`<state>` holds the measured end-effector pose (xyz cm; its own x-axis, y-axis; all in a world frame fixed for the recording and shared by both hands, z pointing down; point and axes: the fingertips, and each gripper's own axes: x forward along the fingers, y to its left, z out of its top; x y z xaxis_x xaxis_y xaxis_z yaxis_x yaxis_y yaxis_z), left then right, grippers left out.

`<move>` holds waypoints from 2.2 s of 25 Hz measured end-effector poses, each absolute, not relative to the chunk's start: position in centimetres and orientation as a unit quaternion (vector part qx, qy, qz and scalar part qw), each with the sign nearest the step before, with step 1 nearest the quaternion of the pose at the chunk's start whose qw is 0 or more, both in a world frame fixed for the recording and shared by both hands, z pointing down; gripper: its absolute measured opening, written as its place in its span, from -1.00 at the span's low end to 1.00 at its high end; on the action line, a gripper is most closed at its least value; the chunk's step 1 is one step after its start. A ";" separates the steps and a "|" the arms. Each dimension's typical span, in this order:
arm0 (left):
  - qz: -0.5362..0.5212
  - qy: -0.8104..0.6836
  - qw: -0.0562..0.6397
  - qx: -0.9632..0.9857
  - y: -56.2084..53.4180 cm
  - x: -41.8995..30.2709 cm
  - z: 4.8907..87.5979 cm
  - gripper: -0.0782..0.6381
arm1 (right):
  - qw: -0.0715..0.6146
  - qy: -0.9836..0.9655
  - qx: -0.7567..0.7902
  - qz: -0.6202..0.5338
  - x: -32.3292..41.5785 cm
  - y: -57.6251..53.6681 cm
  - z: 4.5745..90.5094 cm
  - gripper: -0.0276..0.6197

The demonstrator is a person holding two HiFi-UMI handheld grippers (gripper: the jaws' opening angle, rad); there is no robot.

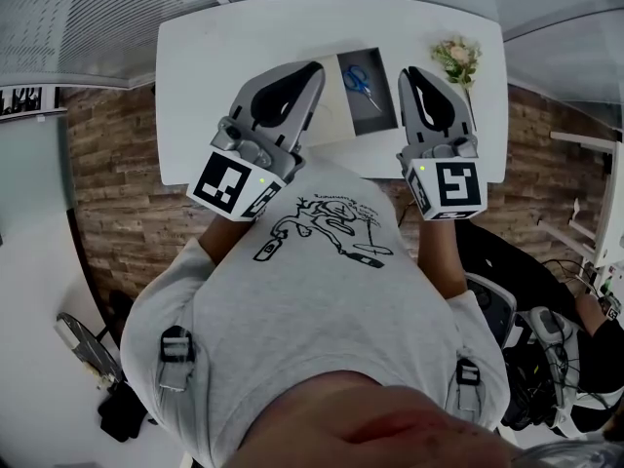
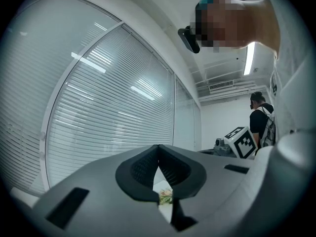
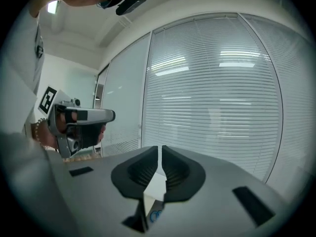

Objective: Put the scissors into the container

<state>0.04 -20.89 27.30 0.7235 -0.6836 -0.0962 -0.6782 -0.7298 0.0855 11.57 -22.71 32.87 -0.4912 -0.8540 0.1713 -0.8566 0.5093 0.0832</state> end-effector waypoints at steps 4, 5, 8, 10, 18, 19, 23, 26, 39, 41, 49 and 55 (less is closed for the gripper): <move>-0.059 -0.365 0.022 0.929 -20.7 0.3 27.3 -0.73 | 0.086 -0.868 0.490 -0.005 11.4 -21.5 31.1 -0.83; -0.059 -0.365 0.021 0.929 -20.7 0.4 27.3 -0.73 | 0.085 -0.868 0.489 -0.008 11.4 -21.2 30.7 -0.83; -0.058 -0.364 0.021 0.929 -20.7 0.5 27.2 -0.73 | 0.081 -0.869 0.488 -0.017 11.4 -20.6 29.7 -0.83; -0.057 -0.364 0.021 0.929 -20.7 0.6 27.2 -0.73 | 0.077 -0.870 0.487 -0.018 11.5 -20.2 29.2 -0.85; -0.054 -0.361 0.023 0.931 -20.5 0.7 27.2 -0.73 | 0.075 -0.871 0.486 -0.026 11.4 -18.8 28.0 -0.86; -0.053 -0.360 0.022 0.931 -20.5 0.7 27.2 -0.73 | 0.075 -0.871 0.485 -0.026 11.4 -18.6 27.8 -0.87; -0.052 -0.360 0.020 0.931 -20.5 0.8 27.1 -0.73 | 0.074 -0.871 0.484 -0.034 11.5 -17.9 27.0 -0.87; -0.054 -0.359 0.018 0.932 -20.3 0.9 27.0 -0.73 | 0.072 -0.869 0.488 -0.041 11.9 -17.5 26.6 -0.87; -0.057 -0.361 0.010 0.931 -20.5 1.2 26.3 -0.73 | 0.073 -0.849 0.521 -0.043 14.7 -17.3 26.1 -0.90; -0.058 -0.361 0.009 0.931 -20.0 0.8 26.3 -0.73 | 0.074 -0.848 0.524 -0.042 14.6 -16.9 26.3 -0.90; -0.054 -0.355 0.002 0.933 -16.2 1.5 28.0 -0.73 | 0.068 -0.845 0.529 -0.045 15.2 -13.0 28.1 -0.90; -0.057 -0.361 0.006 0.931 -19.2 0.5 26.9 -0.73 | 0.072 -0.847 0.525 -0.045 14.2 -16.0 26.8 -0.90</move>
<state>0.49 -19.17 26.94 0.7335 -0.6721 -0.1010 -0.6707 -0.7399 0.0527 14.20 -15.98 26.84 -0.4388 -0.8955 0.0743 -0.8826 0.4450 0.1519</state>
